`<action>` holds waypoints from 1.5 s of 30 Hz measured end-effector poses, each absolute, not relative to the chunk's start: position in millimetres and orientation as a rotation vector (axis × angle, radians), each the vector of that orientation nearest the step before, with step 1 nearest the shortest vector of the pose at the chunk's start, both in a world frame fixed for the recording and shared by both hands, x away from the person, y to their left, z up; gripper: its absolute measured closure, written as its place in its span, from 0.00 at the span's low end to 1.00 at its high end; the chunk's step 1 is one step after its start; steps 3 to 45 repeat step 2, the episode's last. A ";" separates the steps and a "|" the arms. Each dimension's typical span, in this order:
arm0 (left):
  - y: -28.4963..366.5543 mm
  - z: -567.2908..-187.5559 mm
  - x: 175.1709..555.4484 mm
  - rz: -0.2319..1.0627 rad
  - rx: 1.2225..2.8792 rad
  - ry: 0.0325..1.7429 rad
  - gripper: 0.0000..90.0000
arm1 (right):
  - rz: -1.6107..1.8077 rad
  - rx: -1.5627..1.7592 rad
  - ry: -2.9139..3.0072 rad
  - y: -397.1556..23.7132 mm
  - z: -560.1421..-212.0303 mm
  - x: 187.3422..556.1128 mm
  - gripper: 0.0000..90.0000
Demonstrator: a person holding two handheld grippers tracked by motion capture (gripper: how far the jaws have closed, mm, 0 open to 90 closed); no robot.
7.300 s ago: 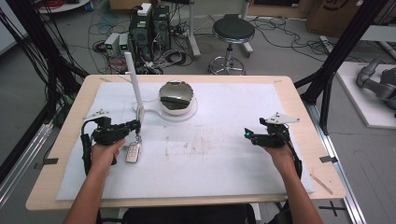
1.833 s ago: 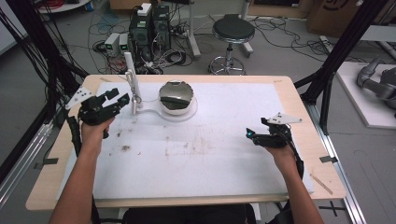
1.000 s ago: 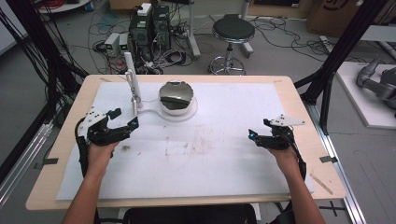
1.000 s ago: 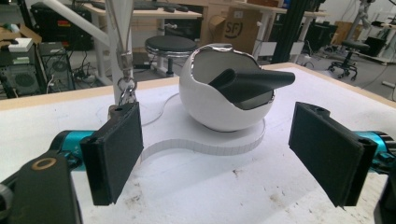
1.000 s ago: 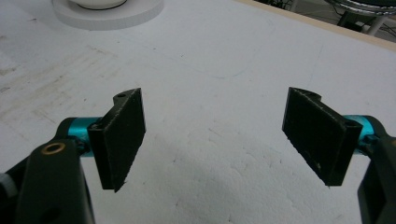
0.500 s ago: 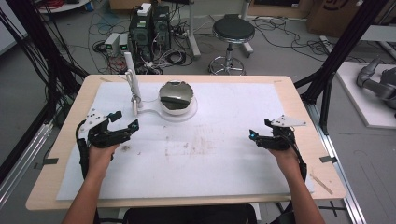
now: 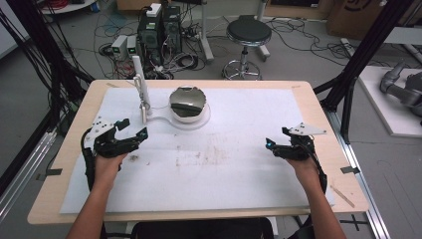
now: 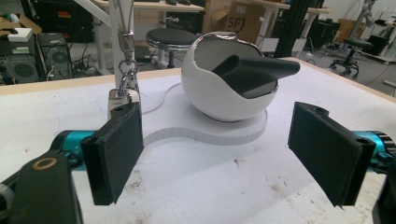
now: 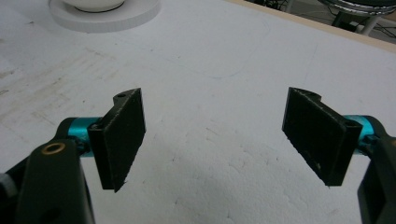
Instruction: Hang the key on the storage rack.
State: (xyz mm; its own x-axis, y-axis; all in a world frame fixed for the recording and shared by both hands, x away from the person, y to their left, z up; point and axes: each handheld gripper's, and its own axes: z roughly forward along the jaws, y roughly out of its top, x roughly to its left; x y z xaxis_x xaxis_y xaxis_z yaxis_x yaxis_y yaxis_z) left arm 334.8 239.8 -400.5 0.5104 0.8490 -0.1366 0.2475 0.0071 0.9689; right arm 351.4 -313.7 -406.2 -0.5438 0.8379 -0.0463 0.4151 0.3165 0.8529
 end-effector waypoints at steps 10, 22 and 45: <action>240.1 -401.1 334.9 0.615 1.538 0.987 0.20 | 1.141 1.102 2.101 -313.5 -406.9 352.7 0.24; 240.1 -401.1 334.9 0.615 1.538 0.987 0.20 | 1.141 1.102 2.101 -313.5 -406.9 352.7 0.24; 240.1 -401.1 334.9 0.615 1.538 0.987 0.20 | 1.141 1.102 2.101 -313.5 -406.9 352.7 0.24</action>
